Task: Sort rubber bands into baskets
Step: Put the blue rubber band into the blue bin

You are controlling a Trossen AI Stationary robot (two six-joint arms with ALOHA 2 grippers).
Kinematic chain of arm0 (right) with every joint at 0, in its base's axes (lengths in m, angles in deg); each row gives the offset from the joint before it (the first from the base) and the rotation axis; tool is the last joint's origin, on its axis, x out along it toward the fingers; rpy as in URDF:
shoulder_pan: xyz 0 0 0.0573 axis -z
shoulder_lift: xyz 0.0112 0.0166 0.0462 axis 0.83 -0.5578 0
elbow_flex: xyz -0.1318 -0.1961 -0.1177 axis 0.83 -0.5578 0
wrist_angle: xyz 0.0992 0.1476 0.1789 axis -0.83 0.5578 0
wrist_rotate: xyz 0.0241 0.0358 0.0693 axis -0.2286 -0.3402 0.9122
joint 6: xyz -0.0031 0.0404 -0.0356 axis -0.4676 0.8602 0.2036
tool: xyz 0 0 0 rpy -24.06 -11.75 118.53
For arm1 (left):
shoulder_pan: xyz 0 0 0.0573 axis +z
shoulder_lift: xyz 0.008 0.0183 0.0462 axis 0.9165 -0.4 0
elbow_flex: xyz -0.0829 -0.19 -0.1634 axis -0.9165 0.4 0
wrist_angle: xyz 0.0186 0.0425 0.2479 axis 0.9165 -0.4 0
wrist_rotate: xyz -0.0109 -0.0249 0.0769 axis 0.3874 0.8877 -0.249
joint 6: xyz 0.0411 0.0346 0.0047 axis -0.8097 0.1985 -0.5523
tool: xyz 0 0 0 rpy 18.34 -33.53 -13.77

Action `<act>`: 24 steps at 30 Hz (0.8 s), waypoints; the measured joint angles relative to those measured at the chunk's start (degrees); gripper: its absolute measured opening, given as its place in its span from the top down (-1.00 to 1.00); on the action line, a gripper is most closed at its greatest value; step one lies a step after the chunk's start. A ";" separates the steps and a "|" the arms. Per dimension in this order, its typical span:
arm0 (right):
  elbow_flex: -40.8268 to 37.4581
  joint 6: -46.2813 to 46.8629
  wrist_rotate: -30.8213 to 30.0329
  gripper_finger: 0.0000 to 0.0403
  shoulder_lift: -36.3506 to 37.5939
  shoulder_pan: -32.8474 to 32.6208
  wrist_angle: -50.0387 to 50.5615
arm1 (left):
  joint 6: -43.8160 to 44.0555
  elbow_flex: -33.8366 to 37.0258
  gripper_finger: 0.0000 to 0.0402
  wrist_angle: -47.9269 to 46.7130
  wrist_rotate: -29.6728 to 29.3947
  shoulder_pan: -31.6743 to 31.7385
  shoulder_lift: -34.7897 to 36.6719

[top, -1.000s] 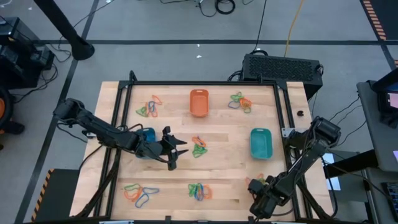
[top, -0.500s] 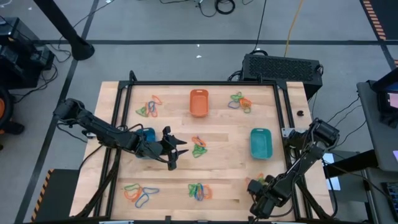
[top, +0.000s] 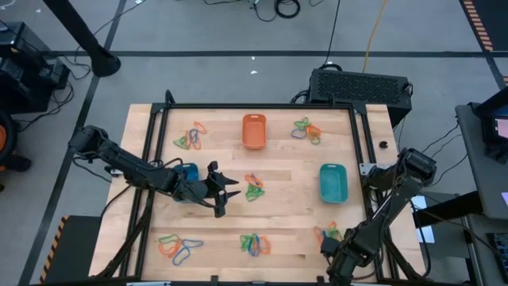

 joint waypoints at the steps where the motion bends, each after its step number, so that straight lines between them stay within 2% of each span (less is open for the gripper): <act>1: 0.19 -0.43 -0.77 0.99 0.43 0.17 0.02 | 0.01 0.00 0.20 1.27 0.09 0.00 -0.15; 4: 0.82 -3.54 -4.53 1.00 1.68 1.26 -0.88 | -1.58 0.00 0.20 6.88 2.98 0.00 -1.75; 9: 1.45 -13.52 -13.67 1.00 3.57 4.14 -4.36 | -7.91 0.02 0.20 19.62 14.21 -0.02 -7.23; 13: 1.51 -25.01 -20.42 1.00 4.53 7.35 -13.64 | -12.87 0.02 0.20 33.34 24.16 0.00 -13.34; 16: 1.51 -36.29 -23.20 1.00 4.53 9.97 -22.85 | -15.64 0.02 0.20 43.54 29.01 -0.01 -17.80; 19: 1.51 -45.95 -23.91 1.00 4.53 12.84 -32.02 | -16.96 0.02 0.20 50.26 30.64 0.11 -21.16; 24: 1.51 -58.06 -23.86 1.00 4.55 16.90 -41.61 | -16.54 -1.60 0.20 51.72 36.62 1.10 -24.68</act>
